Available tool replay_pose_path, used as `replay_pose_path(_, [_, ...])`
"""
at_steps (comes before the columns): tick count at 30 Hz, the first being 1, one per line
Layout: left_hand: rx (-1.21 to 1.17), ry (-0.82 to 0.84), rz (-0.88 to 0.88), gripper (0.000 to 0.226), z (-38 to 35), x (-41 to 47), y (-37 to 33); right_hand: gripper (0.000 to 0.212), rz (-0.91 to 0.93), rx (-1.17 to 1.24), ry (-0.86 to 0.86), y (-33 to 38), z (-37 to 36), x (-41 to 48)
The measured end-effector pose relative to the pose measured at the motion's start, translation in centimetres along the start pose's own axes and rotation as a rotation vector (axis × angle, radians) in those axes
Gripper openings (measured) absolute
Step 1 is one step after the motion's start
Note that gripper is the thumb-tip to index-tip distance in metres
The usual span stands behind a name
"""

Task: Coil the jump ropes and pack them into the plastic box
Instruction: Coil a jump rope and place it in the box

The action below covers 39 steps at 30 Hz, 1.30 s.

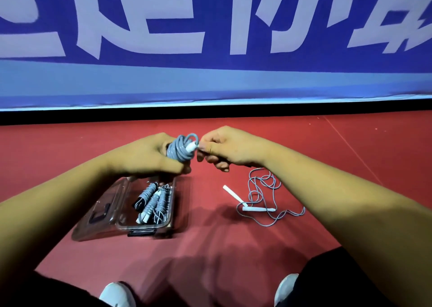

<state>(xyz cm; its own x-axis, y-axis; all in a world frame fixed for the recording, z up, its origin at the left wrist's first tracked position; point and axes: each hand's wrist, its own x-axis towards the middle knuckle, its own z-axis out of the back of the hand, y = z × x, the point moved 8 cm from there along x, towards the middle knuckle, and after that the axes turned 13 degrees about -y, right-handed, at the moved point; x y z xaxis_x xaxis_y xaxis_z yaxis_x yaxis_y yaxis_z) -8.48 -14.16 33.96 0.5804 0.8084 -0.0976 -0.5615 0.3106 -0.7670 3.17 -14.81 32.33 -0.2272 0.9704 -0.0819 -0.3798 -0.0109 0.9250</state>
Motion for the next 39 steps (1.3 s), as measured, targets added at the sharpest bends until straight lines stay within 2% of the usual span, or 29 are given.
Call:
replay_pose_path(2, [0.004, -0.124, 0.096, 0.021, 1.2, 0.5, 0.7, 0.028, -0.058, 0.038, -0.046, -0.4, 0.1, 0.2])
replay_pose_path(3, [-0.011, -0.180, 0.136, 0.022, 1.6, 0.7, 1.1, 0.027, -0.055, -0.020, -0.088, -0.4, 0.3, 0.4])
replay_pose_path(6, [-0.093, -0.309, 0.250, 0.019, 2.3, 1.4, 2.5, 0.032, 0.077, -0.372, -0.206, 0.5, 0.9, 0.7])
replay_pose_path(9, [-0.079, -0.413, 0.320, 0.020, 3.1, 2.1, 3.5, 0.035, 0.142, -0.542, -0.251, 1.9, 0.5, 1.1])
replay_pose_path(11, [0.018, -0.431, 0.350, 0.020, 3.3, 2.2, 4.5, 0.032, 0.144, -0.659, -0.216, 2.3, -1.1, 1.1])
replay_pose_path(14, [0.292, -0.360, 0.330, 0.019, 2.5, 2.6, 6.2, 0.027, 0.157, -0.855, -0.125, 2.5, -3.9, -0.3])
replay_pose_path(16, [0.520, -0.384, 0.249, 0.019, 2.4, 2.8, 6.3, 0.024, 0.236, -0.929, -0.118, 3.4, -4.6, -1.1])
replay_pose_path(18, [0.654, -0.350, 0.209, 0.024, 1.5, 3.4, 6.1, 0.008, 0.304, -0.987, -0.129, 4.2, -4.0, -1.6])
replay_pose_path(20, [0.664, -0.154, 0.250, 0.022, -0.6, 3.4, 7.0, 0.015, 0.380, -1.106, -0.101, 4.6, -4.2, -1.9])
replay_pose_path(23, [0.485, 0.123, 0.287, 0.010, -3.7, 2.1, 7.7, 0.022, 0.498, -1.207, -0.143, 4.8, -4.4, -1.9])
replay_pose_path(25, [0.467, 0.218, 0.211, 0.009, -4.0, 1.6, 6.9, 0.021, 0.494, -1.153, -0.180, 4.2, -4.0, -1.3])
replay_pose_path(28, [0.489, 0.318, 0.179, 0.004, -3.8, 1.0, 6.0, 0.027, 0.319, -0.822, -0.099, 2.3, -3.5, -0.5])
replay_pose_path(30, [0.518, 0.307, 0.155, 0.010, -3.7, 1.0, 5.2, 0.034, 0.236, -0.658, -0.087, 2.1, -2.9, -0.4])
replay_pose_path(33, [0.746, 0.136, -0.058, 0.031, -2.0, 1.5, 2.7, 0.037, 0.213, -0.553, -0.151, 2.7, -1.6, -0.1])
replay_pose_path(34, [0.783, 0.057, -0.149, 0.028, -1.3, 1.6, 1.8, 0.037, 0.194, -0.477, -0.178, 2.8, -1.1, 0.0])
replay_pose_path(35, [0.792, -0.034, -0.226, 0.023, -0.5, 1.7, 1.0, 0.037, 0.150, -0.347, -0.195, 2.7, -0.7, 0.1])
replay_pose_path(37, [0.751, -0.210, -0.357, 0.050, 1.1, 1.3, -0.2, 0.036, 0.028, -0.017, -0.220, 2.3, 0.1, 0.4])
replay_pose_path(39, [0.625, -0.323, -0.462, 0.044, 1.6, 0.7, -1.3, 0.036, -0.037, 0.193, -0.248, 2.0, 1.1, 0.4])
